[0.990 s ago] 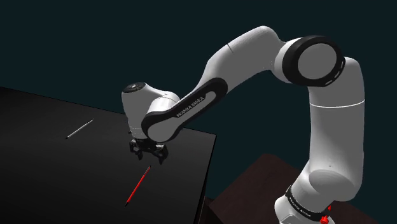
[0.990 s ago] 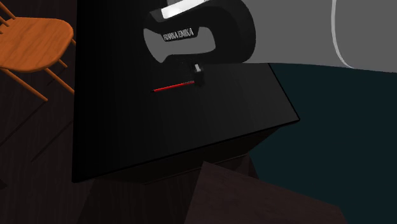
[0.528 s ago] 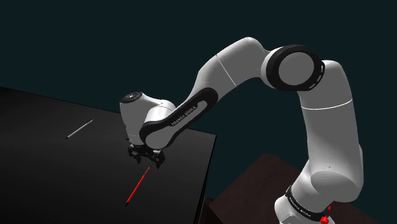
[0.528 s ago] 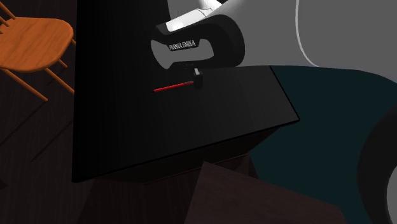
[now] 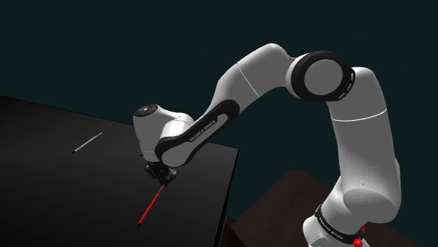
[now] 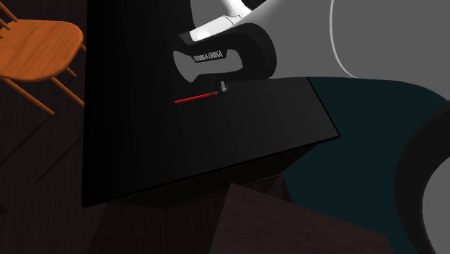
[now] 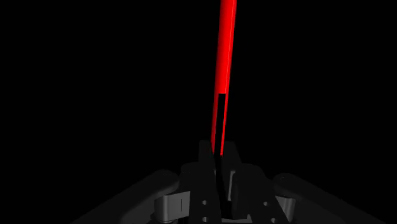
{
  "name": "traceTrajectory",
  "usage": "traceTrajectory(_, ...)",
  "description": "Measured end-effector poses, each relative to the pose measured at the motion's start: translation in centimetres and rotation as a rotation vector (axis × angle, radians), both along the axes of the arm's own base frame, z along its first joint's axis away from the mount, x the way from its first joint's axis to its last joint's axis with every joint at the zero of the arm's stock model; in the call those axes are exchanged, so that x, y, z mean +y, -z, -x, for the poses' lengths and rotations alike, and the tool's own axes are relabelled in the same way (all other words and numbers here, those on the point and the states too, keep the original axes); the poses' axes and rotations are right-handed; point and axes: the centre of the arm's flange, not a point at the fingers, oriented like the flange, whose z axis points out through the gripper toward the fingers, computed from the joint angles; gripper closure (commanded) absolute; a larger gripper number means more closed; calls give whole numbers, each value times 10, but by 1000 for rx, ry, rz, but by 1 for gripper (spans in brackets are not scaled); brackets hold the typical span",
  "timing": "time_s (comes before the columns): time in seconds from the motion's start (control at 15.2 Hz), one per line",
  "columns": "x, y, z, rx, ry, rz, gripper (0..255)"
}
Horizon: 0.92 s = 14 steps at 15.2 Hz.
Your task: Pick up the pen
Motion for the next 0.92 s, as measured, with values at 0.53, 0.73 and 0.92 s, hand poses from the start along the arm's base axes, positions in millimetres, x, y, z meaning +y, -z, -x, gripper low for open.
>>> traceTrajectory(0.53, 0, -7, 2, 7, 0, 5, 255)
traceTrajectory(0.73, 0, -24, 2, 7, 0, 5, 255)
traceTrajectory(0.92, 0, -39, 0, 7, 0, 5, 255)
